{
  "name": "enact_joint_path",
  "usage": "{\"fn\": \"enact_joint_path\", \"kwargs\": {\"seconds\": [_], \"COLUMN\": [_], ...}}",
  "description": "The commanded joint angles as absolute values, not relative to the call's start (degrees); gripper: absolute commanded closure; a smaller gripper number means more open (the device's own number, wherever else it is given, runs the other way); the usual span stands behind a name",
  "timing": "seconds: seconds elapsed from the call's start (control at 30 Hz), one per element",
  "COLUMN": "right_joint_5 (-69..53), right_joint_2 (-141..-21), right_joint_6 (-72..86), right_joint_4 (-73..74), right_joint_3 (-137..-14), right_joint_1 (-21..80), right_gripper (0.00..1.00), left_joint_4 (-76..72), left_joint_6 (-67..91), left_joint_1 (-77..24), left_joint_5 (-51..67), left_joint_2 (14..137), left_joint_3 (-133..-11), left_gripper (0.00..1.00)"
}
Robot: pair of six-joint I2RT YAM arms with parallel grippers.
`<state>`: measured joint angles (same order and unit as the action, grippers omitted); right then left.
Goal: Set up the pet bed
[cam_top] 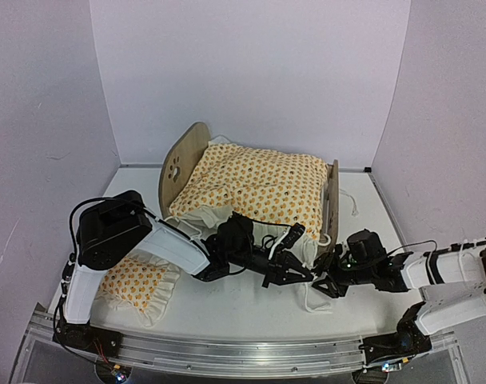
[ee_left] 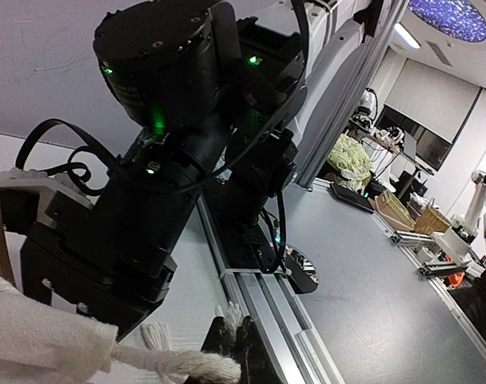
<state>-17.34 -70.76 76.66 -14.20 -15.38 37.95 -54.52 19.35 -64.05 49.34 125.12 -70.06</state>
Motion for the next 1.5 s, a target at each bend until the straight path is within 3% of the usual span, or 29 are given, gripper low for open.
{"fn": "enact_joint_path", "kwargs": {"seconds": [0.0,0.1,0.3,0.5,0.63,0.83,1.1,1.2,1.4,1.47], "right_joint_5": [-14.7,-11.5,-9.5,-16.8,-21.1,-19.8,-21.4,-22.8,-24.0,-22.5], "right_joint_2": [-62.3,-56.7,-50.1,-44.7,-47.8,-53.0,-58.7,-59.6,-58.7,-57.3], "right_joint_6": [64.1,53.9,42.1,37.4,32.3,28.9,27.2,27.9,35.8,41.0], "right_joint_4": [-0.3,13.7,28.8,20.0,12.2,-6.7,-21.3,-22.0,-18.6,-14.3], "right_joint_3": [-19.6,-23.9,-29.4,-26.0,-24.8,-21.1,-18.1,-17.8,-17.9,-18.7], "right_joint_1": [39.2,39.2,40.3,42.7,43.9,44.7,44.7,44.7,44.7,44.7], "right_gripper": [0.33,0.28,0.31,0.43,0.36,0.35,0.43,0.54,0.99,1.00], "left_joint_4": [-57.9,-58.0,-58.0,-58.0,-58.0,-58.0,-58.2,-58.5,-58.8,-58.8], "left_joint_6": [20.6,23.4,29.2,38.7,42.4,44.2,48.0,48.7,47.0,43.7], "left_joint_1": [-63.5,-63.1,-62.9,-60.9,-60.1,-60.0,-60.1,-60.2,-60.0,-59.8], "left_joint_5": [47.0,45.0,43.0,41.2,41.8,44.7,49.2,49.6,49.1,48.7], "left_joint_2": [123.9,124.2,123.3,124.1,124.8,124.7,125.4,125.2,123.7,122.4], "left_joint_3": [-70.7,-70.7,-70.4,-70.7,-71.0,-72.1,-74.4,-74.3,-72.2,-70.0], "left_gripper": [1.00,1.00,1.00,1.00,1.00,1.00,1.00,1.00,0.99,0.87]}}
